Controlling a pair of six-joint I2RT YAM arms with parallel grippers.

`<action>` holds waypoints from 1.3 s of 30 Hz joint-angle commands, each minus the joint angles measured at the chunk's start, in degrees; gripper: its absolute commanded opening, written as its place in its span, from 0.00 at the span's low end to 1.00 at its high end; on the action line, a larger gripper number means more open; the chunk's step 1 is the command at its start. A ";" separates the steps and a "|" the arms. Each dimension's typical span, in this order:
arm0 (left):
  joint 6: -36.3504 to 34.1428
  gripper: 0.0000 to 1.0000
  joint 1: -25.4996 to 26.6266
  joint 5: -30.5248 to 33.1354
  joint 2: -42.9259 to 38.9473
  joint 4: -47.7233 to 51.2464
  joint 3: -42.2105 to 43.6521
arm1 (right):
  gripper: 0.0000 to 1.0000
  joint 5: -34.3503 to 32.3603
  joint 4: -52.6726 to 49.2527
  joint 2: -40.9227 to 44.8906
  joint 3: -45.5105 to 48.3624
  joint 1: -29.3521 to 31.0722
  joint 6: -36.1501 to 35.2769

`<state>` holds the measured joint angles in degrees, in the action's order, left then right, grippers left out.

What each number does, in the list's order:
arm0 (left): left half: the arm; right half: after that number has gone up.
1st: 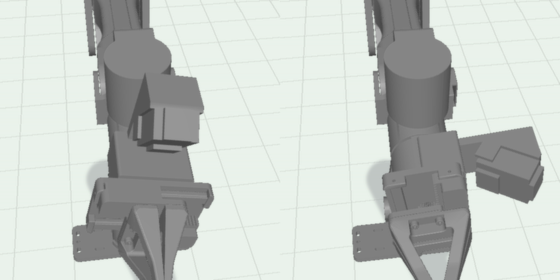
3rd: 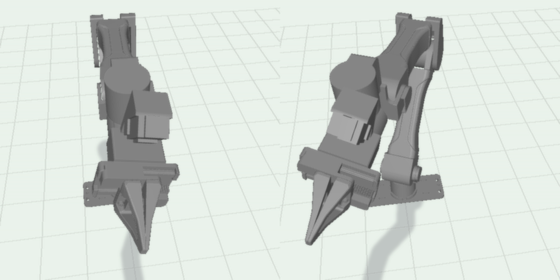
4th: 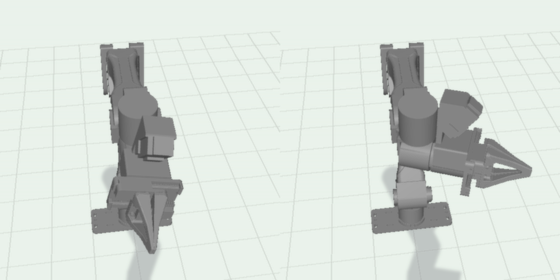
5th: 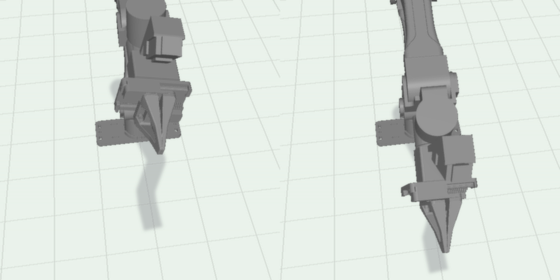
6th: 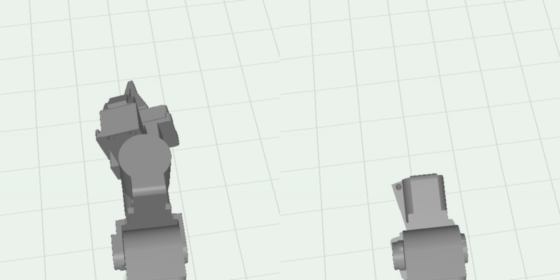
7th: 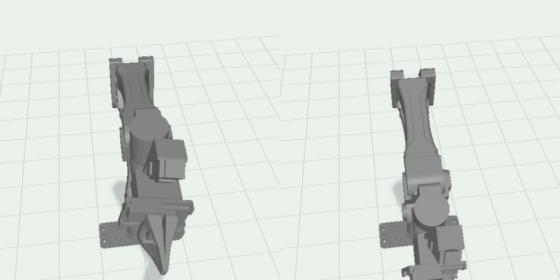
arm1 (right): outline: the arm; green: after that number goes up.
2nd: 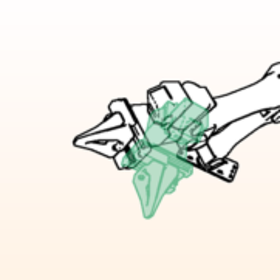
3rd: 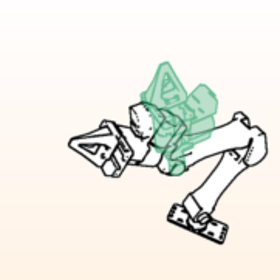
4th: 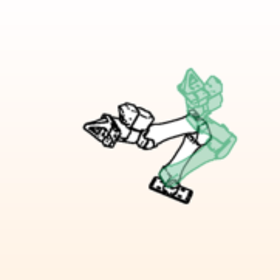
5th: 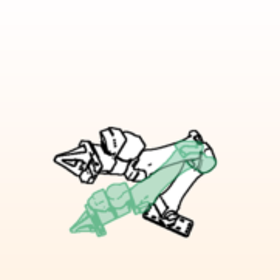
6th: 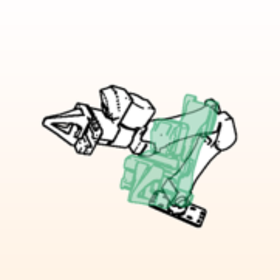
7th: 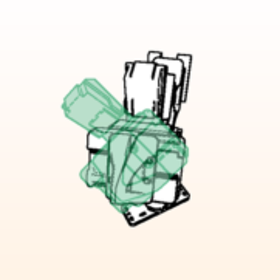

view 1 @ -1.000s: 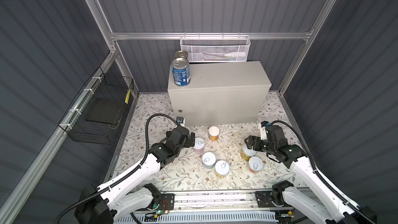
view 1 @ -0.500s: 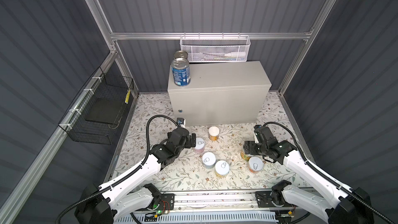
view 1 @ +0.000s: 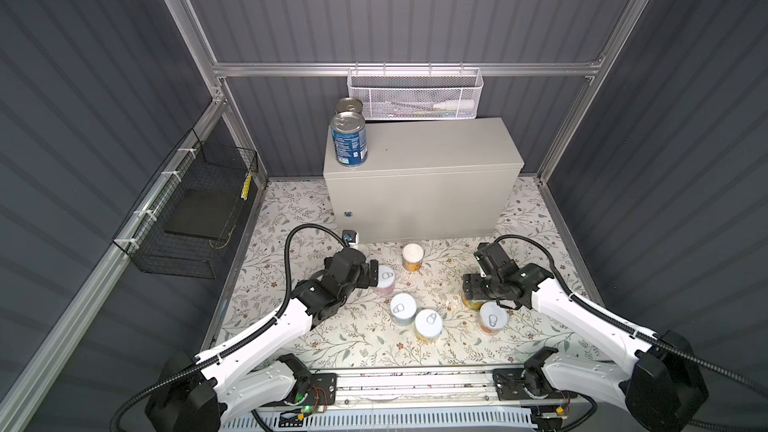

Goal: Place and organize the canned foods onto the counter

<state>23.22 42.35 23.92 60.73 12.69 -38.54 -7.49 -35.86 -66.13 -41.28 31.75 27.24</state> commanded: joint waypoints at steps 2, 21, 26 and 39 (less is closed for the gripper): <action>0.51 1.00 0.28 -0.31 -0.16 -1.14 0.93 | 0.85 -2.68 -2.16 -0.38 -0.66 1.14 1.81; -0.28 1.00 0.28 -2.12 0.77 -1.98 0.81 | 0.72 -4.68 -1.71 -0.06 -1.22 2.97 3.65; -1.33 1.00 0.28 -4.02 0.71 -2.01 0.49 | 0.70 0.68 0.16 0.20 -2.68 2.93 3.67; -6.69 1.00 0.28 -22.66 2.14 -8.29 1.51 | 0.69 9.32 -0.11 0.04 -11.02 2.90 1.08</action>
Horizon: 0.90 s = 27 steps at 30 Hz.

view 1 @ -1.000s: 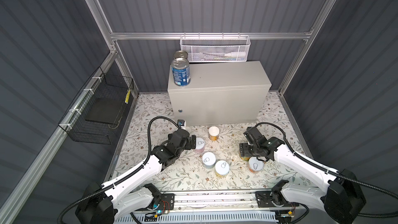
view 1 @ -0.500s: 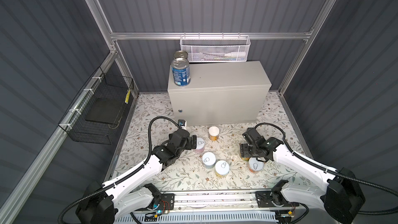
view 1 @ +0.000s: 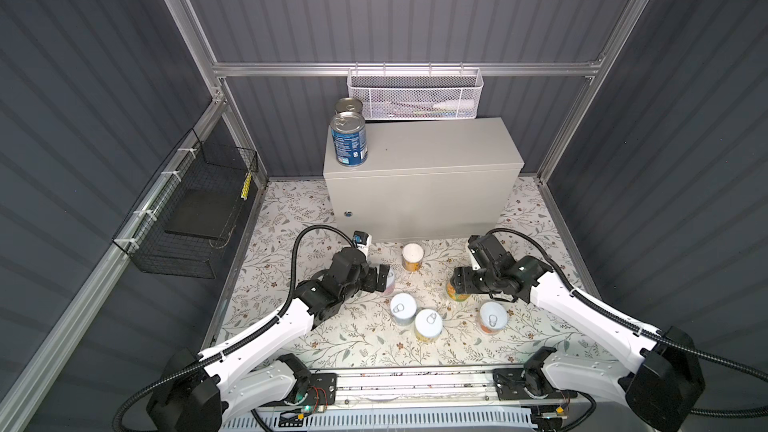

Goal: Place and organize the canned foods onto the counter
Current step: 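Grasp the peach-labelled can with the right gripper while the left gripper approaches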

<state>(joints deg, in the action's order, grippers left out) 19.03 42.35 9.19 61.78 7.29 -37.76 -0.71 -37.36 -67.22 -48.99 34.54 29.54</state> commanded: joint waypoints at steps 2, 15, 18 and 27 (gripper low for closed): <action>-2.77 1.00 0.26 -12.06 1.41 -4.94 1.01 | 0.70 3.82 1.41 1.35 -4.47 0.02 -1.51; -5.30 1.00 2.13 -27.65 4.05 -14.43 1.55 | 0.70 12.42 2.98 2.46 -7.43 -0.01 -2.03; -6.23 1.00 4.49 -29.63 5.70 -16.43 1.12 | 0.70 13.41 2.90 2.48 -7.78 -0.07 -2.33; -8.37 1.00 7.56 -31.68 11.60 -23.00 -1.53 | 0.70 18.24 2.57 2.71 -8.40 -0.07 -3.35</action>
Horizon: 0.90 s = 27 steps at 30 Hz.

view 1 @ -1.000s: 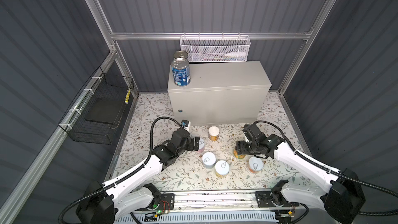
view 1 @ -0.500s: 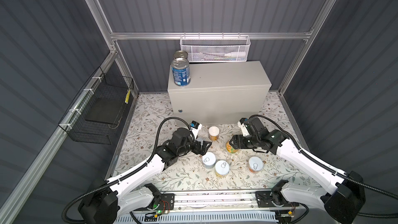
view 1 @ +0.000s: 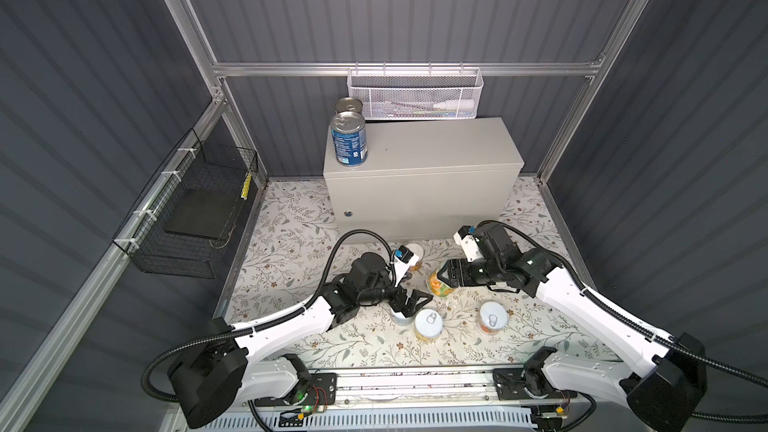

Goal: Place and organize the canned foods onto the counter
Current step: 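Grasp the peach-labelled can with the right gripper while the left gripper approaches, then close the left gripper on the peach-labelled can held by the right gripper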

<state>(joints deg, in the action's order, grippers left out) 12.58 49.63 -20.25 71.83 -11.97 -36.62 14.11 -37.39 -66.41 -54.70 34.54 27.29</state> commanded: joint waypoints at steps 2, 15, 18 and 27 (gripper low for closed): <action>-1.95 1.00 0.47 -2.79 3.08 -5.20 -3.48 | 0.70 4.12 2.58 1.90 -2.61 -0.02 -1.10; -0.34 0.97 4.22 -5.85 13.26 -13.26 -7.94 | 0.70 9.31 4.17 1.90 -1.29 -0.24 -1.10; -0.38 0.93 5.24 -5.77 14.68 -14.12 -8.55 | 0.70 10.01 4.72 1.90 -0.97 -0.55 -1.01; -0.54 0.84 5.76 -4.37 15.02 -14.66 -8.50 | 0.70 12.31 6.48 3.56 0.36 -2.41 -0.05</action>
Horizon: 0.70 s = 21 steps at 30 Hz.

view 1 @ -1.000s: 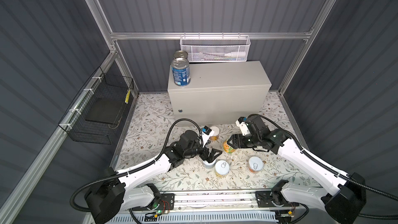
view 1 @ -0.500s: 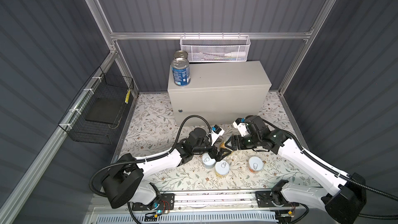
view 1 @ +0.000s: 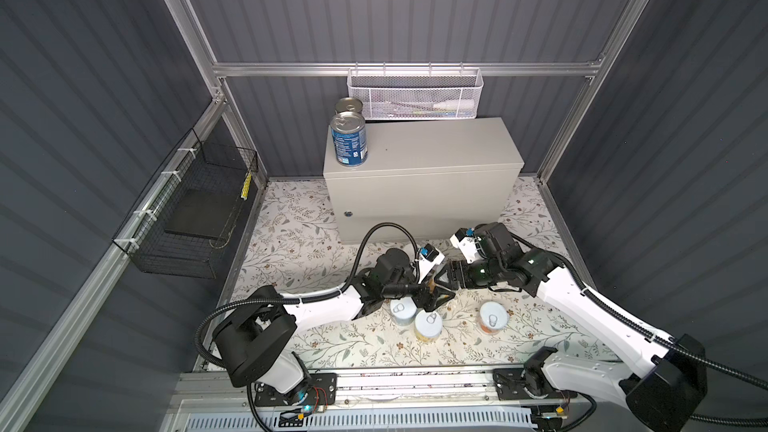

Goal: Place and organize the canned foods onto the counter
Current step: 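Close the left gripper on the peach-labelled can held by the right gripper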

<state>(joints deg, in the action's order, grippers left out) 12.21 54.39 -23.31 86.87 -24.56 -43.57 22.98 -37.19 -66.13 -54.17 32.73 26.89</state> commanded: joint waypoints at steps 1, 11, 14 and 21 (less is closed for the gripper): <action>-0.17 0.83 0.99 -1.02 -0.08 -2.07 -1.52 | 0.70 3.83 6.57 3.42 -0.06 -0.77 0.45; 0.62 0.68 0.98 0.76 -0.03 -2.79 -1.86 | 0.69 5.86 7.93 3.73 0.29 -1.53 1.75; 1.17 0.63 0.99 2.72 -0.10 -2.58 -1.95 | 0.69 5.59 7.92 3.73 0.27 -1.47 1.83; 2.79 0.55 0.98 7.12 0.15 -1.60 -2.87 | 0.73 4.79 7.58 3.64 0.42 -1.60 1.92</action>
<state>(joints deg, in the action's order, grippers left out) 12.82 55.09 -20.84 86.87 -27.05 -44.25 24.29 -34.94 -63.90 -53.12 30.92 28.05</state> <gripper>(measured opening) 0.759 0.780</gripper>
